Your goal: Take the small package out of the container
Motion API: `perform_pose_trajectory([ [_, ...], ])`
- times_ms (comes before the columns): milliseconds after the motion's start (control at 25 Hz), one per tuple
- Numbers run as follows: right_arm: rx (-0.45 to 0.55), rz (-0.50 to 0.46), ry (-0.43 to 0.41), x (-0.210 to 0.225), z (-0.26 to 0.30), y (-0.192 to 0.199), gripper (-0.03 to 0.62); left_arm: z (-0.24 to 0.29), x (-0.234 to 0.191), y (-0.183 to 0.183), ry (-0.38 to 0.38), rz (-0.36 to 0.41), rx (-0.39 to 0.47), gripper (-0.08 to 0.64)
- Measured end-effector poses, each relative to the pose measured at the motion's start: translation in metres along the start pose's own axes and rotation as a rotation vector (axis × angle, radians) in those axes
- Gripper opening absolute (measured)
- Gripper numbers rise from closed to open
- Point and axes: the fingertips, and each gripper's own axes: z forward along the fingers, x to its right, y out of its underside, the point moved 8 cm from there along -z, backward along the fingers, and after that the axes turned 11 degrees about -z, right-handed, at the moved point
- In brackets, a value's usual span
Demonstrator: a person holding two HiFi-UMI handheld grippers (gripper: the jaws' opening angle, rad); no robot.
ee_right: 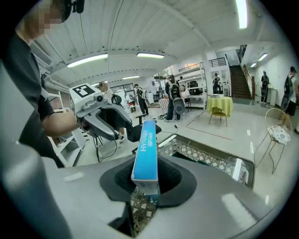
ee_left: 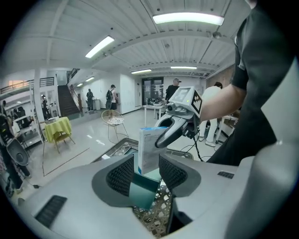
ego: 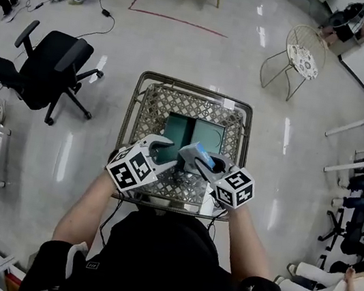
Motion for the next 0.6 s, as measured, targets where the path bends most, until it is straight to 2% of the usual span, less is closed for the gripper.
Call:
perform_pose_trajectory([
  [240, 0.141, 0.02, 0.073, 0.007, -0.055, -0.018, 0.084, -0.023, 0.007, -0.02, -0.098, -0.072, 0.07, 0.167],
  [440, 0.264, 0.055, 0.104, 0.005, -0.13, -0.022, 0.083, -0.028, 0.035, -0.046, -0.163, -0.185, 0.19, 0.167],
  [600, 0.37, 0.083, 0.141, 0.005, -0.195, -0.014, 0.083, -0.022, 0.067, -0.069, -0.204, -0.228, 0.267, 0.166],
])
